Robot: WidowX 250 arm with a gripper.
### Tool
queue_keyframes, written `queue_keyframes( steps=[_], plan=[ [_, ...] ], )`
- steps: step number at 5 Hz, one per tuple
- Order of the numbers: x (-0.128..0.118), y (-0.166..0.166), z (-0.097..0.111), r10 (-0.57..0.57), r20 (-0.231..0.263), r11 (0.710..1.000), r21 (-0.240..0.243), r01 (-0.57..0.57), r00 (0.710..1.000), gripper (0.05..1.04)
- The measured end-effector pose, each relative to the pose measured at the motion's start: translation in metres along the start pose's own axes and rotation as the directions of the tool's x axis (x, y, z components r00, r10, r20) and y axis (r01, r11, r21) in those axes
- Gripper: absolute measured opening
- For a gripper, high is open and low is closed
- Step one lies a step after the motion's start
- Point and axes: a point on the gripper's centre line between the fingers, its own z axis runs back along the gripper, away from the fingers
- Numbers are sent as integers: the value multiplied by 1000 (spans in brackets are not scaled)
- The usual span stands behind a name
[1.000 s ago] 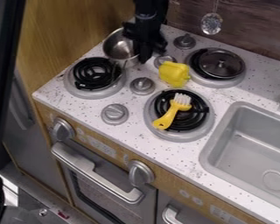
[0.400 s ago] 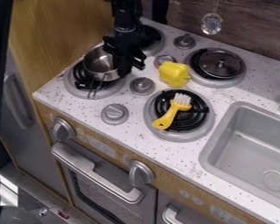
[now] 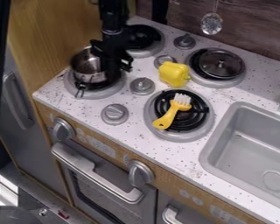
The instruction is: Move the pan to the lower left burner
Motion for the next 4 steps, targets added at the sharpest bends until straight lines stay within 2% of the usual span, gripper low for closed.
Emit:
queue_keyframes(
  steps=[1,2,3,4],
  plan=[
    [-8,-4,-1,-13,-18,1000,-17,13,1000,263],
    [-11,-16,9,-16,-10,999,-42,16,1000,540],
    [-6,-24,49,10,68,999,-43,-7,998,845],
    [-5,-47,70,40,77,998,-57,-36,996,1001]
  ],
)
